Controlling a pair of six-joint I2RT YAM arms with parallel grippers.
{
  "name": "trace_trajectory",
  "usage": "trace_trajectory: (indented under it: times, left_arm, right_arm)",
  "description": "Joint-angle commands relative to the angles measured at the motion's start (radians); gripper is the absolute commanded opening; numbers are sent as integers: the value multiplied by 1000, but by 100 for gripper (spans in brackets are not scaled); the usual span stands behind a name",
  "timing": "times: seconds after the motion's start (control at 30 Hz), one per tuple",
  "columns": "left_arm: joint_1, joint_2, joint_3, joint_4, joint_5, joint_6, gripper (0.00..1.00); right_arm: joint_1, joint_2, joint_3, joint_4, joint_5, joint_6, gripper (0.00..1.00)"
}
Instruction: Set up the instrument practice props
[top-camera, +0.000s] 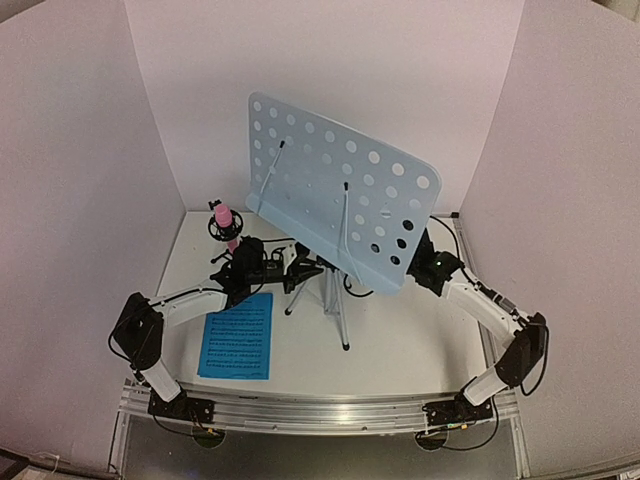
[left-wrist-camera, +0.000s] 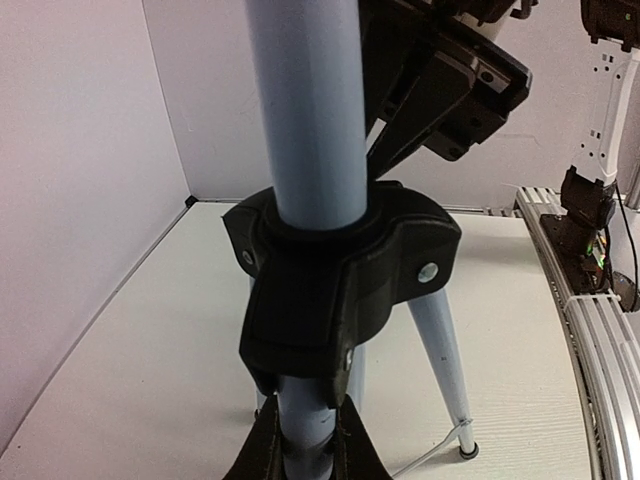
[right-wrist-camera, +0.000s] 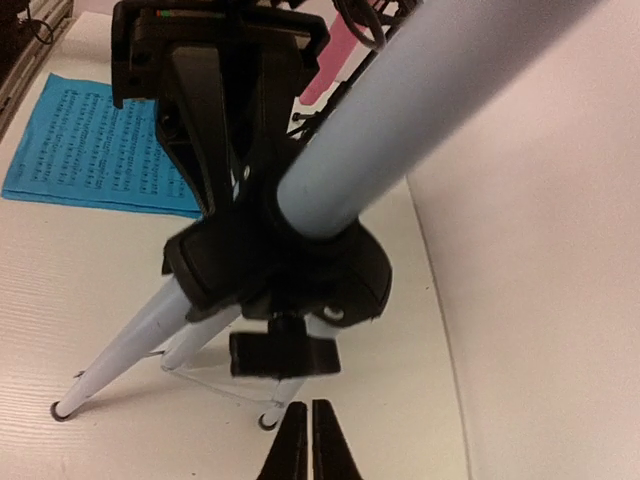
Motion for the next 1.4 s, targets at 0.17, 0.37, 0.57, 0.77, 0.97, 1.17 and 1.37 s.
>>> trace_trajectory:
  times: [0.17, 0.37, 0.57, 0.77, 0.97, 1.17, 1.37]
  left_arm:
    - [10, 2, 23, -51, -21, 59, 0]
    - [10, 2, 17, -47, -17, 54, 0]
    - [10, 4, 19, -42, -15, 53, 0]
    - [10, 4, 20, -53, -19, 59, 0]
    - [10, 4, 21, -58, -19, 62, 0]
    - [9, 8, 23, -57, -20, 64, 0]
    - [9, 9, 25, -56, -21, 64, 0]
  right_arm:
    - [-31, 67, 124, -250, -155, 88, 4]
    - [-49, 49, 129, -231, -178, 116, 11]
    - [-50, 23, 109, -104, -186, 115, 27]
    - [-50, 14, 66, 43, -220, 117, 34]
    - [-46, 35, 64, 71, -267, 105, 33]
    - [-28, 48, 55, 68, -262, 78, 34]
    - [-3, 67, 59, 75, -246, 58, 34]
